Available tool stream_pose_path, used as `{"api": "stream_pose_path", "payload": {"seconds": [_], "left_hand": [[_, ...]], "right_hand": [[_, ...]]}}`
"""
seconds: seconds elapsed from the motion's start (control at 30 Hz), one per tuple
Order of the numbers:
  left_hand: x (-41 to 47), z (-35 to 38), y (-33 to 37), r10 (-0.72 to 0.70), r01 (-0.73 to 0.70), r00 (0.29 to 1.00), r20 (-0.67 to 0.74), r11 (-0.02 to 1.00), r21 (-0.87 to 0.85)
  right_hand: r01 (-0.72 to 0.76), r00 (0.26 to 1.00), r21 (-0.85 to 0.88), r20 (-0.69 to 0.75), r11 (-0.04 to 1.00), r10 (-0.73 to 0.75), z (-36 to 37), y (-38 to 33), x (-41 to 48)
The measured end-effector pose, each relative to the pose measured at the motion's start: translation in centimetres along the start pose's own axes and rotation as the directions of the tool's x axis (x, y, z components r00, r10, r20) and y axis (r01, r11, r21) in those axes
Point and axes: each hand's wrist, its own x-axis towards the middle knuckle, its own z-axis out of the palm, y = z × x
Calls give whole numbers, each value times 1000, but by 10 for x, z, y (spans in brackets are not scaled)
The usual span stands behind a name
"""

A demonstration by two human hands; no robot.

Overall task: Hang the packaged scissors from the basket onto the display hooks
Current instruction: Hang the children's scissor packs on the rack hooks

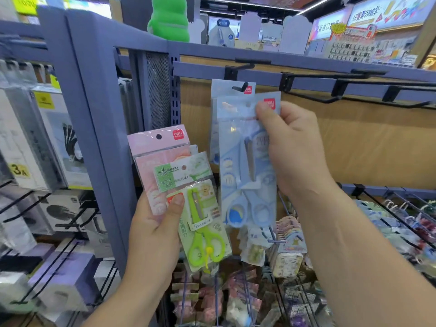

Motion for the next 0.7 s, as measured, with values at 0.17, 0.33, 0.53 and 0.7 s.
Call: {"api": "stream_pose_path", "payload": {"seconds": [0.17, 0.33, 0.53, 0.7], "left_hand": [[1, 1, 4, -19, 21, 999, 36, 998, -53], [2, 0, 6, 5, -3, 999, 39, 999, -48], [2, -4, 6, 4, -1, 999, 47, 999, -53], [2, -1, 8, 10, -7, 998, 62, 998, -57]], "right_hand": [[56, 997, -63, -53, 996, -59, 5, -12, 24], [46, 998, -48, -40, 998, -48, 8, -13, 30], [100, 994, -141, -24, 985, -104, 7, -7, 32], [35, 999, -302, -14, 953, -41, 8, 7, 49]]}}
